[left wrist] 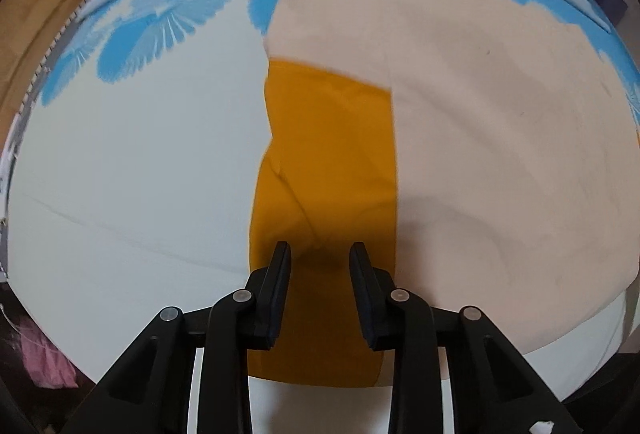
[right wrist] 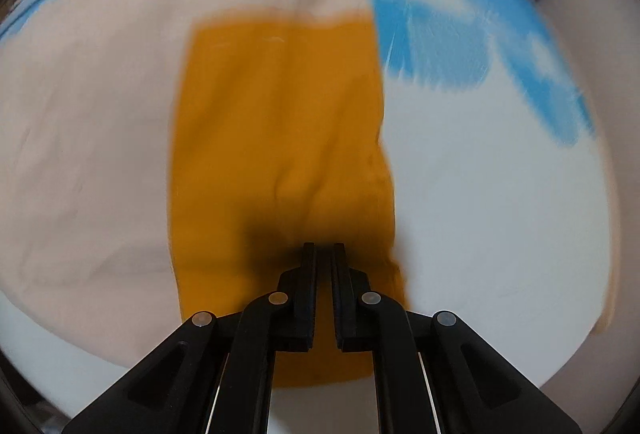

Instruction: Fold large clothes

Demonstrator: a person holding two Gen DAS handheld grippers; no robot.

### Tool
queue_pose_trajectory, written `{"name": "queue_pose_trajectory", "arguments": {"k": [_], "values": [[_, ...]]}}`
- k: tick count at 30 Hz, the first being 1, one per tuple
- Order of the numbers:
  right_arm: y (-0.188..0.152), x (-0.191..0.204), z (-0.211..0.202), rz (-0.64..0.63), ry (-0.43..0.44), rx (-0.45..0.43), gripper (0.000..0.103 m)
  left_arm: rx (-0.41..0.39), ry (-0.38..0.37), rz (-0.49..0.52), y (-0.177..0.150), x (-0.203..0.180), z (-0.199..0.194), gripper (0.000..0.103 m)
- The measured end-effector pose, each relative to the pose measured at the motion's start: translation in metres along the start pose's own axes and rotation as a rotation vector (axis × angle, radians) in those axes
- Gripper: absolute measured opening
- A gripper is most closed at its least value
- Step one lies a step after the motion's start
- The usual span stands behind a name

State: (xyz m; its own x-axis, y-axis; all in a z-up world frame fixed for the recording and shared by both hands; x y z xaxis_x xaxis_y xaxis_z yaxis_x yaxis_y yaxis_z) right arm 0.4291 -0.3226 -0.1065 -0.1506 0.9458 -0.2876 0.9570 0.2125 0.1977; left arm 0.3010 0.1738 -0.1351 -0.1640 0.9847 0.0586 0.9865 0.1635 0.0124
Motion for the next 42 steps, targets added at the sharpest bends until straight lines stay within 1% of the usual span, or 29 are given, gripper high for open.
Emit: {"name": "queue_pose_trajectory", "arguments": {"k": [2, 3, 5, 6, 7, 9, 10, 12, 13, 15, 16, 18, 21, 23, 24, 26, 28, 29, 31, 32, 33, 34, 35, 37, 38, 39, 40, 42], "values": [[0.006, 0.019, -0.032, -0.034, 0.059, -0.135, 0.008, -0.024, 0.006, -0.002, -0.002, -0.002, -0.007, 0.029], [0.008, 0.030, -0.043, -0.056, 0.089, -0.181, 0.008, -0.031, -0.003, -0.007, -0.002, -0.003, -0.009, 0.029], [0.013, 0.059, -0.061, -0.119, 0.165, -0.255, 0.009, -0.044, -0.022, -0.022, -0.002, -0.005, -0.015, 0.029], [0.013, 0.071, -0.065, -0.142, 0.190, -0.271, 0.009, -0.049, -0.025, -0.027, -0.009, -0.008, -0.015, 0.028], [0.016, 0.085, -0.069, -0.171, 0.216, -0.283, 0.009, -0.056, -0.030, -0.032, -0.009, -0.008, -0.017, 0.028], [0.021, 0.120, -0.070, -0.227, 0.265, -0.286, 0.009, -0.065, -0.046, -0.039, -0.005, -0.005, -0.018, 0.028], [0.025, 0.126, -0.067, -0.243, 0.274, -0.280, 0.009, -0.069, -0.055, -0.045, -0.006, -0.004, -0.020, 0.027], [0.031, 0.152, -0.056, -0.284, 0.250, -0.241, 0.009, -0.077, -0.073, -0.052, -0.003, -0.005, -0.022, 0.026], [0.036, 0.162, -0.043, -0.302, 0.220, -0.197, 0.009, -0.084, -0.083, -0.055, -0.003, -0.006, -0.023, 0.026], [0.038, 0.173, -0.022, -0.308, 0.168, -0.131, 0.009, -0.098, -0.119, -0.060, -0.001, -0.011, -0.027, 0.024], [0.042, 0.177, -0.013, -0.300, 0.156, -0.103, 0.009, -0.102, -0.141, -0.058, 0.000, -0.014, -0.028, 0.023], [0.045, 0.176, -0.009, -0.265, 0.162, -0.095, 0.009, -0.108, -0.208, -0.043, 0.005, -0.025, -0.029, 0.023], [0.054, 0.164, -0.020, -0.192, 0.206, -0.138, 0.009, -0.089, -0.301, 0.021, 0.015, -0.056, -0.026, 0.023], [0.061, 0.151, -0.023, -0.145, 0.189, -0.158, 0.009, -0.099, -0.322, 0.075, 0.025, -0.079, -0.024, 0.023], [0.065, 0.145, -0.020, -0.118, 0.170, -0.150, 0.009, -0.103, -0.322, 0.098, 0.030, -0.089, -0.023, 0.023], [0.072, 0.127, -0.007, -0.057, 0.150, -0.107, 0.009, -0.107, -0.306, 0.132, 0.045, -0.108, -0.014, 0.023], [0.077, 0.109, 0.003, -0.007, 0.133, -0.075, 0.009, -0.089, -0.273, 0.129, 0.059, -0.114, -0.001, 0.023], [0.078, 0.101, 0.007, 0.009, 0.138, -0.064, 0.009, -0.080, -0.254, 0.117, 0.065, -0.113, 0.006, 0.023], [0.079, 0.091, 0.011, 0.018, 0.149, -0.059, 0.008, -0.073, -0.198, 0.055, 0.079, -0.104, 0.017, 0.023], [0.078, 0.086, 0.011, 0.014, 0.134, -0.060, 0.008, -0.088, -0.160, 0.006, 0.085, -0.094, 0.018, 0.023], [0.078, 0.082, 0.011, 0.007, 0.107, -0.059, 0.008, -0.099, -0.140, -0.021, 0.088, -0.088, 0.016, 0.023], [0.079, 0.079, 0.012, 0.002, 0.094, -0.058, 0.008, -0.110, -0.130, -0.047, 0.089, -0.082, 0.012, 0.019], [0.077, 0.071, 0.011, 0.005, 0.083, -0.056, 0.009, -0.118, -0.139, -0.061, 0.091, -0.078, 0.006, 0.017], [0.072, 0.056, 0.007, 0.023, 0.110, -0.049, 0.009, -0.126, -0.199, -0.051, 0.088, -0.077, -0.006, 0.017], [0.070, 0.053, 0.001, 0.028, 0.131, -0.044, 0.009, -0.126, -0.240, -0.014, 0.083, -0.082, -0.013, 0.017], [0.066, 0.045, -0.001, 0.024, 0.166, -0.035, 0.009, -0.124, -0.257, 0.023, 0.080, -0.087, -0.017, 0.018], [0.064, 0.039, -0.001, 0.015, 0.182, -0.028, 0.009, -0.119, -0.264, 0.069, 0.074, -0.093, -0.021, 0.018], [0.048, 0.026, 0.005, -0.009, 0.157, 0.018, 0.009, -0.116, -0.249, 0.148, 0.056, -0.101, -0.027, 0.018]]}}
Point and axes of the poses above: each gripper's, at about its wrist camera, not at the fingertips, and z roughly the way its jaws point, x to its left, y to its top, the point moved 3 cm from there along z, roughly the way its jaws point, and after that the axes turned 14 degrees about x, right-handed, at the moved point
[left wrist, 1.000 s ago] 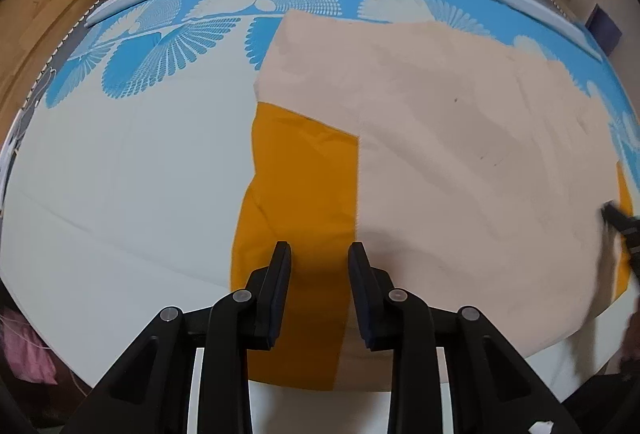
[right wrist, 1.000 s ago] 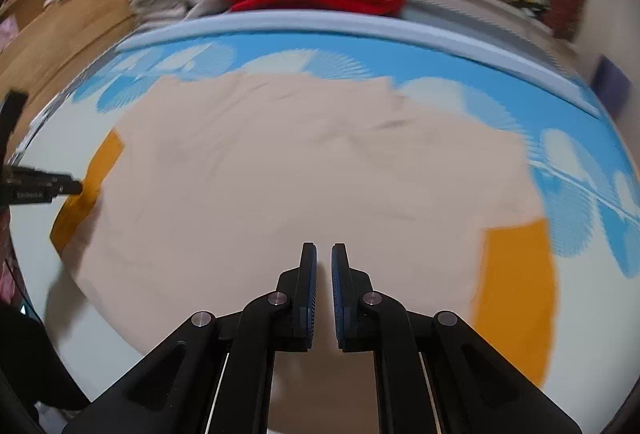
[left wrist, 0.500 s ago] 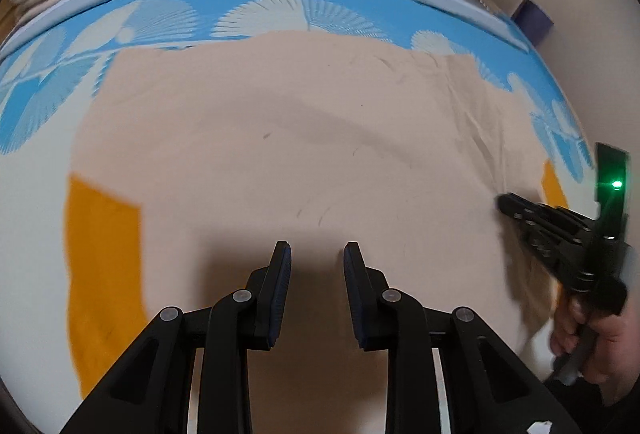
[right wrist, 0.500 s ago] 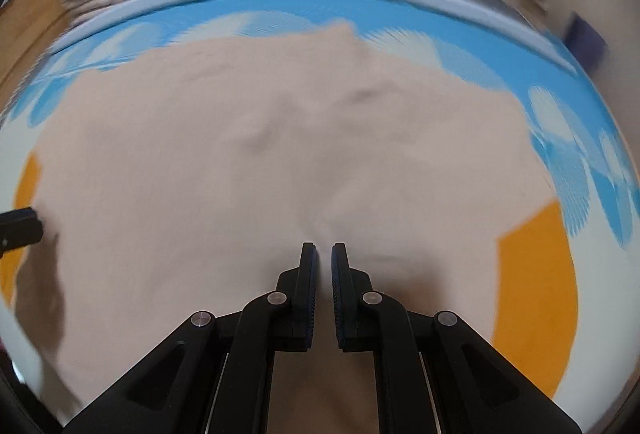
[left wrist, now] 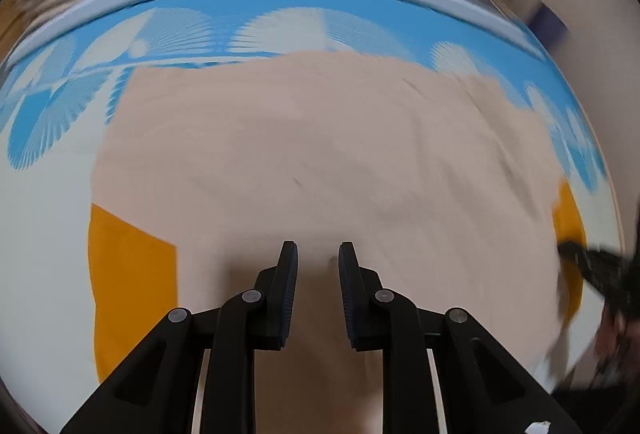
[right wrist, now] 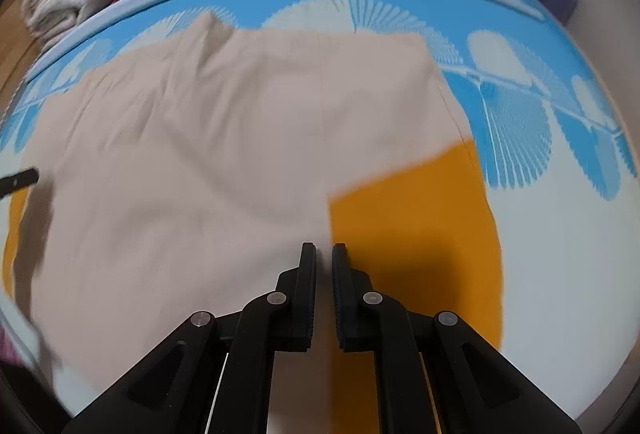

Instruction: Fold large clothes

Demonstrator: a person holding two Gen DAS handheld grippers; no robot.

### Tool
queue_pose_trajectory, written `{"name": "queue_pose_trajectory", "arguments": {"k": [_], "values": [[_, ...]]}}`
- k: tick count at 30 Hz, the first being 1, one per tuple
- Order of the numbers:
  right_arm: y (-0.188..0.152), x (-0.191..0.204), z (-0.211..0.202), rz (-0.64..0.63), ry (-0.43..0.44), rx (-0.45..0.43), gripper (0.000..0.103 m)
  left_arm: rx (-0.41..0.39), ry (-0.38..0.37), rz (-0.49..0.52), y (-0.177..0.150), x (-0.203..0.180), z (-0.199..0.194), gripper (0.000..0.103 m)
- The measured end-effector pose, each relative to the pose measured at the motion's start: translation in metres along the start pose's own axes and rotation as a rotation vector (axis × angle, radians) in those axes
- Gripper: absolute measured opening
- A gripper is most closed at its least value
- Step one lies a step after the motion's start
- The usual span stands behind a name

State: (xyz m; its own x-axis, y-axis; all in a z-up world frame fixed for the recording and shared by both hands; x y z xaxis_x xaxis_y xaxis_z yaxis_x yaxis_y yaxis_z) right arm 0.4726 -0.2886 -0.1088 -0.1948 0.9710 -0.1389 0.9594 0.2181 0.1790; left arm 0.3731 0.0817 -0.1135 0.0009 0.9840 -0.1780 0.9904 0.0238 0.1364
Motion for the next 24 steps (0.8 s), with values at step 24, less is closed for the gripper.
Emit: {"name": "queue_pose_trajectory", "arguments": {"k": [24], "values": [[-0.107, 0.082, -0.100, 0.039, 0.010, -0.359, 0.010, -0.176, 0.057, -0.315, -0.218, 0.052, -0.069, 0.020]]}}
Point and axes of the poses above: each gripper's, at about its wrist camera, not at the fingertips, and z roughly the way its jaws point, x to its left, y to its top, the point moved 3 cm from there along z, roughly the way its jaws point, and after that the axes turned 14 degrees about x, right-handed, at the moved point
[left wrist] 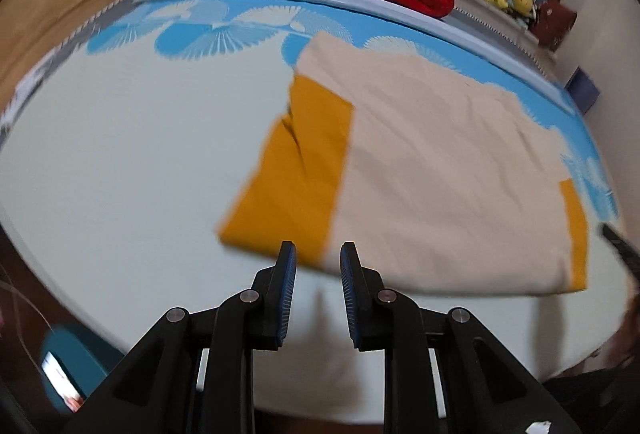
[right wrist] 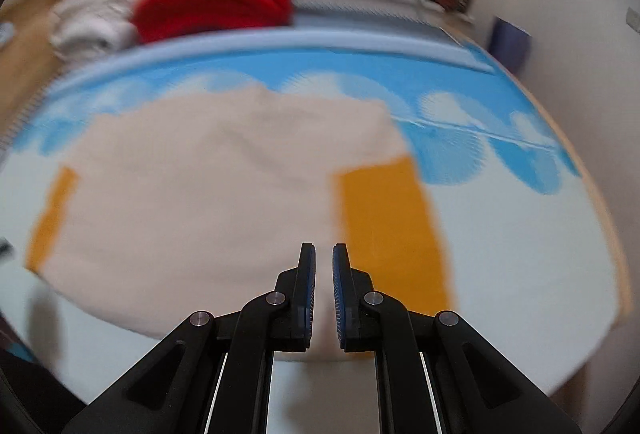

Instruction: Fold large clothes

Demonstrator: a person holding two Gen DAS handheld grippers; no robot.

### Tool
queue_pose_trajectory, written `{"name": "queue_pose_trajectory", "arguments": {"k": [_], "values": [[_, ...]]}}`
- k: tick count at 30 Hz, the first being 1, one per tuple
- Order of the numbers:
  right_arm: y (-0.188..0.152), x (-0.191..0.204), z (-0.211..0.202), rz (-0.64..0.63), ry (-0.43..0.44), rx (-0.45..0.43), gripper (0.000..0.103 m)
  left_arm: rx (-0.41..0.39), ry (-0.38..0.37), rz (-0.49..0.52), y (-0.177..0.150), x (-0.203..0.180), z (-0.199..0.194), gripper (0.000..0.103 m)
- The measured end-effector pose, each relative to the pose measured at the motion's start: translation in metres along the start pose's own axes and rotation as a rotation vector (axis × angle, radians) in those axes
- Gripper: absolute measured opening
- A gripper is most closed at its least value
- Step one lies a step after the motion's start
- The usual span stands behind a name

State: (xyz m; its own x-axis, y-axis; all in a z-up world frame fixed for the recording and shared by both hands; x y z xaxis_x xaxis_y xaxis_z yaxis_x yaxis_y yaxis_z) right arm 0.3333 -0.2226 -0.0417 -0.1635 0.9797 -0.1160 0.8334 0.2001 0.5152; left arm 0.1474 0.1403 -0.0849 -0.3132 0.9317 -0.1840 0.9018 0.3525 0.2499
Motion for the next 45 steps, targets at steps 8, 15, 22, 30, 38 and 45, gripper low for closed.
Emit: {"name": "queue_pose_trajectory", "arguments": {"k": [8, 15, 22, 30, 38, 45], "values": [[-0.030, 0.079, 0.095, -0.140, -0.007, 0.219, 0.011, 0.006, 0.017, -0.003, -0.022, -0.005, 0.005, 0.020], [-0.030, 0.058, 0.057, -0.043, -0.005, 0.122, 0.011, 0.055, -0.066, -0.118, -0.022, 0.032, 0.016, 0.020], [-0.066, 0.037, 0.006, 0.007, 0.013, 0.082, 0.011, 0.037, -0.119, -0.180, -0.027, 0.053, 0.009, 0.017], [-0.076, 0.031, -0.018, 0.055, 0.034, 0.024, 0.011, 0.060, -0.101, -0.165, -0.025, 0.043, 0.017, 0.017], [-0.065, 0.036, 0.006, 0.069, 0.076, 0.036, 0.011, 0.002, -0.259, -0.207, -0.013, 0.050, 0.030, 0.033], [-0.038, 0.069, 0.054, -0.001, 0.064, 0.061, 0.011, 0.090, -0.441, -0.448, 0.003, 0.069, 0.082, 0.058]]}}
Point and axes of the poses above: each gripper's, at about its wrist camera, not at the fingertips, and z roughly the way its jaws point, x to its left, y to its top, the point moved 3 cm from there along z, roughly the way its jaws point, and after that the axes turned 14 degrees about x, right-handed, at the moved point
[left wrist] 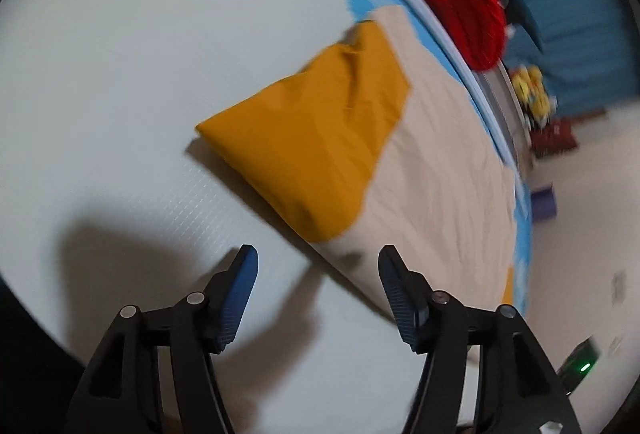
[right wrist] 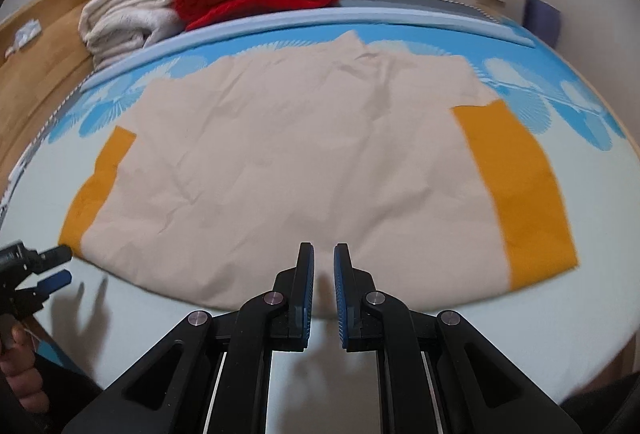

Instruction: Fold large clothes

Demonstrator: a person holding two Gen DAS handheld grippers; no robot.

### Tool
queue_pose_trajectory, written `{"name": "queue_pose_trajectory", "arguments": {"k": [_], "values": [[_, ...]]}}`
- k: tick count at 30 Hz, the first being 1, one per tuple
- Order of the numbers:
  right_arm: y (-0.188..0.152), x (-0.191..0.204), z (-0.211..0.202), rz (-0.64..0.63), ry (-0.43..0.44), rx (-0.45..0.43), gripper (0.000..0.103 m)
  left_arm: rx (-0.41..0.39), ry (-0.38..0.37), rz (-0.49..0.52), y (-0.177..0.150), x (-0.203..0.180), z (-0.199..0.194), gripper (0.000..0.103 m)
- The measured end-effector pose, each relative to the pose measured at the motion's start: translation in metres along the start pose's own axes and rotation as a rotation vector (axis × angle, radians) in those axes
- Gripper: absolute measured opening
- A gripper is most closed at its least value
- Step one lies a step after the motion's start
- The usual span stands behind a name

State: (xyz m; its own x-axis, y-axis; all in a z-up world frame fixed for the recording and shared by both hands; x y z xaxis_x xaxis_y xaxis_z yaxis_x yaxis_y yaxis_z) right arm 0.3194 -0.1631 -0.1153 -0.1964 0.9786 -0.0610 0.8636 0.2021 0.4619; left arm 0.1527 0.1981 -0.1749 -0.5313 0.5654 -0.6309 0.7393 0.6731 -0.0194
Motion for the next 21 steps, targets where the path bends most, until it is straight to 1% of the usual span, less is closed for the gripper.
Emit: {"name": "queue_pose_trajectory", "arguments": {"k": [1, 3, 5, 7, 9, 11, 12, 13, 14, 16, 18, 20, 21], "values": [[0.003, 0.002, 0.007, -0.003, -0.002, 0.009, 0.011, 0.000, -0.022, -0.029, 0.003, 0.004, 0.004, 0.058], [0.007, 0.004, 0.027, 0.001, -0.010, 0.055, 0.011, -0.011, -0.070, -0.071, 0.011, 0.007, 0.009, 0.058], [0.008, 0.002, 0.044, 0.014, -0.024, 0.104, 0.011, -0.023, -0.107, -0.084, 0.019, 0.005, 0.014, 0.058], [0.009, 0.003, 0.051, 0.019, -0.029, 0.107, 0.011, -0.042, -0.123, -0.084, 0.024, 0.002, 0.019, 0.057], [0.009, 0.005, 0.051, 0.007, -0.041, 0.103, 0.011, -0.070, -0.122, -0.085, 0.027, -0.001, 0.021, 0.056], [0.008, 0.005, 0.050, -0.003, -0.038, 0.101, 0.011, -0.100, -0.120, -0.094, 0.031, -0.002, 0.022, 0.052], [0.008, 0.004, 0.049, -0.001, -0.028, 0.101, 0.011, -0.111, -0.120, -0.104, 0.034, -0.002, 0.023, 0.046], [0.008, 0.002, 0.048, 0.001, -0.019, 0.102, 0.011, -0.114, -0.126, -0.114, 0.036, -0.001, 0.025, 0.037], [0.008, 0.001, 0.047, 0.003, -0.010, 0.102, 0.011, -0.111, -0.132, -0.121, 0.037, -0.001, 0.026, 0.035], [0.007, -0.001, 0.045, 0.006, 0.000, 0.100, 0.011, -0.097, -0.146, -0.123, 0.039, -0.002, 0.029, 0.019], [0.007, -0.003, 0.043, 0.005, 0.008, 0.103, 0.011, -0.079, -0.153, -0.106, 0.040, -0.008, 0.025, 0.011], [0.006, -0.004, 0.040, 0.007, 0.012, 0.102, 0.012, -0.080, -0.132, -0.065, 0.041, -0.020, 0.011, 0.009], [0.007, -0.004, 0.036, 0.012, 0.013, 0.096, 0.012, -0.095, -0.108, -0.013, 0.039, -0.032, -0.001, 0.009]]}}
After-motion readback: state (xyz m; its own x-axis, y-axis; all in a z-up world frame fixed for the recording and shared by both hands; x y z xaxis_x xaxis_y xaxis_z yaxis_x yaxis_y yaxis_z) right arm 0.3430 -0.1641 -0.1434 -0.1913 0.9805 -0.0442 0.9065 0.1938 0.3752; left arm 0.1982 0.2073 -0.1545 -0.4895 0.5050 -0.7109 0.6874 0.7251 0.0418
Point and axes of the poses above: each gripper's, at about its wrist camera, not at the fingertips, and z roughly the way its jaws point, x to its left, y to its top, the point moved 3 cm from there along z, roughly the way its jaws point, and after that the axes turned 14 degrees about x, right-handed, at the moved point
